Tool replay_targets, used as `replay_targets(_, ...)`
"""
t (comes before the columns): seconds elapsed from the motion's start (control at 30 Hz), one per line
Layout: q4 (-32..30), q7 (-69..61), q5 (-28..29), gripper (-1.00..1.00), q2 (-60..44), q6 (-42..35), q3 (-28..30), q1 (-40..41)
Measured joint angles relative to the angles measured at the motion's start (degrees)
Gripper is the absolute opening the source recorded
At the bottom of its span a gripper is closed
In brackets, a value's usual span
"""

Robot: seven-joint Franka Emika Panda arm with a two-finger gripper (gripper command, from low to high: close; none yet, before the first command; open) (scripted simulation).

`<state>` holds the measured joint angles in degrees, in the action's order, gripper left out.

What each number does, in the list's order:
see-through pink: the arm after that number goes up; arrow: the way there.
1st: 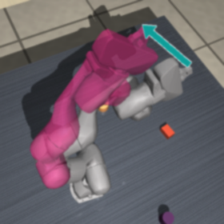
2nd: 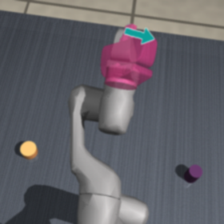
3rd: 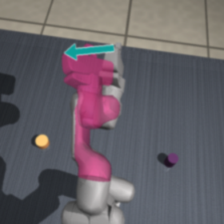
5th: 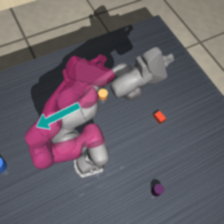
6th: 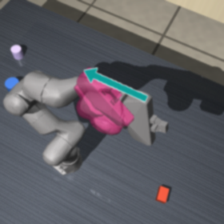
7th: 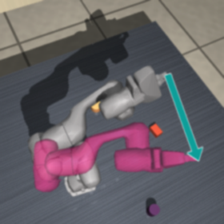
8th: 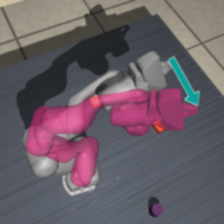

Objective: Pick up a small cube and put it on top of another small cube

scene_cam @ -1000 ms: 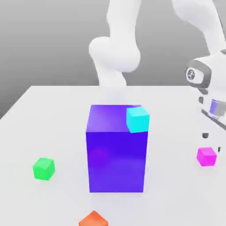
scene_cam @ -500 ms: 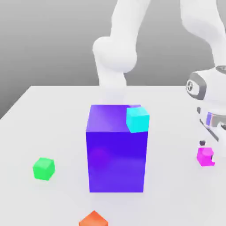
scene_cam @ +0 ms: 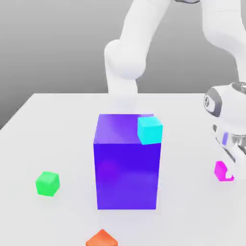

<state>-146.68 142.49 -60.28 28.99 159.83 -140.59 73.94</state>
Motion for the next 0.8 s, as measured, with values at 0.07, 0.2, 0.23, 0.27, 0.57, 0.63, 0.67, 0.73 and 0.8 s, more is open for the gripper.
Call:
replay_targets(0.07,-0.52,1.42,1.92,-1.00,-0.61,-0.25,1.66,-1.32)
replay_targets(0.2,-1.63,4.50,6.04,-1.00,-2.20,-0.96,5.68,-4.55)
replay_targets(0.23,-1.91,5.27,7.07,-1.00,-2.67,-1.16,6.73,-5.41)
replay_targets(0.27,-2.18,6.03,8.08,-1.00,-3.16,-1.37,7.81,-6.29)
replay_targets(0.57,-4.51,12.68,16.98,-1.00,-8.73,-3.44,17.93,-14.69)
replay_targets(0.63,-4.99,14.07,18.84,-1.00,-10.16,-3.99,20.45,-16.86)
replay_targets(0.67,-5.17,14.74,19.67,-1.00,-10.73,-4.11,21.70,-17.90)
replay_targets(0.73,-5.23,15.70,21.11,-1.00,-10.92,-3.35,24.22,-19.38)
replay_targets(0.8,-5.40,15.15,23.12,-1.00,-11.35,-2.70,27.42,-20.55)
